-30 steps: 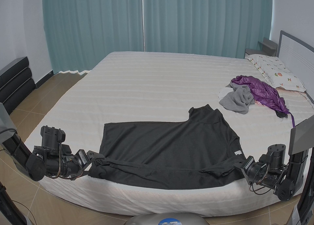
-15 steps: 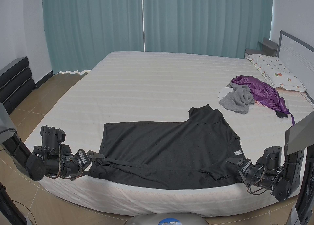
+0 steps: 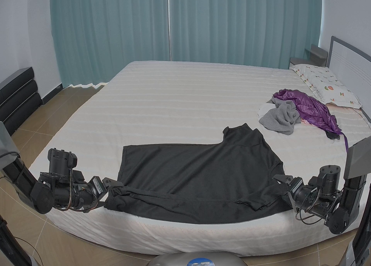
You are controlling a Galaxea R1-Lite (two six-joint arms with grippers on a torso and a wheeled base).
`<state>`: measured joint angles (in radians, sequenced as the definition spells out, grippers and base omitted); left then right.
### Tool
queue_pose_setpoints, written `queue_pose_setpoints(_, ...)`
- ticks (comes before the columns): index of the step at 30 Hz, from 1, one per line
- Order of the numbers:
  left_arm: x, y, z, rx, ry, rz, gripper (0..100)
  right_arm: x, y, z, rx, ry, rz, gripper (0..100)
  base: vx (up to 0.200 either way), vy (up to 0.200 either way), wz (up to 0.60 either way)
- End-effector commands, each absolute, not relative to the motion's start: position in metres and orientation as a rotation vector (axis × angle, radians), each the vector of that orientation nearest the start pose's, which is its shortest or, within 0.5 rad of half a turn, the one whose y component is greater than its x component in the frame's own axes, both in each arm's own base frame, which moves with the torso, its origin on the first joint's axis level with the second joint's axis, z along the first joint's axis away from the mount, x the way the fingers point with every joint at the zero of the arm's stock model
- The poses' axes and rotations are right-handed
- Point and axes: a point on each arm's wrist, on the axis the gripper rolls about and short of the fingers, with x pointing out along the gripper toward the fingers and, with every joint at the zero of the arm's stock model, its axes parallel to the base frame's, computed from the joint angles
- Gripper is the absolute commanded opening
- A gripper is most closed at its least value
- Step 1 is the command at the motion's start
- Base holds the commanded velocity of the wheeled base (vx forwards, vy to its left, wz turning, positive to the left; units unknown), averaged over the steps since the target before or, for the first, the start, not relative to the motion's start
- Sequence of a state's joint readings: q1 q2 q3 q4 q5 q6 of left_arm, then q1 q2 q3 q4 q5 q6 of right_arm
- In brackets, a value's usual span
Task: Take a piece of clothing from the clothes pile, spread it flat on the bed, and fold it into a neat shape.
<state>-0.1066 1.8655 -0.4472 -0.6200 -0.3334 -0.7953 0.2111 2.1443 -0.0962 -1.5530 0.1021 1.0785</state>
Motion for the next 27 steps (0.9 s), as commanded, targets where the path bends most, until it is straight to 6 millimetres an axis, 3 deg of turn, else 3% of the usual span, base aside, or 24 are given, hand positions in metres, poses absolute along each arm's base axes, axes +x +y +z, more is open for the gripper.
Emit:
queue_pose_setpoints(1,0.257,-0.035,0.054,-0.832,0.923,-0.078,100,0.230,0.053,0.035,1.029,0.536,0.065,100,0.000,0.000,0.00)
queue_pose_setpoints(6,0.257,-0.035,0.054,-0.831,0.923,-0.077,100,0.236,0.054,0.026,1.032,0.556,0.053,100,0.000,0.000,0.00)
queue_pose_setpoints(16,0.257,-0.035,0.053,-0.830,0.927,-0.077,100,0.241,0.055,-0.011,1.011,0.677,-0.022,100,0.000,0.000,0.00)
queue_pose_setpoints(27,0.257,-0.034,0.053,-0.830,0.926,-0.074,100,0.234,0.054,-0.016,1.008,0.721,-0.048,100,0.000,0.000,0.00)
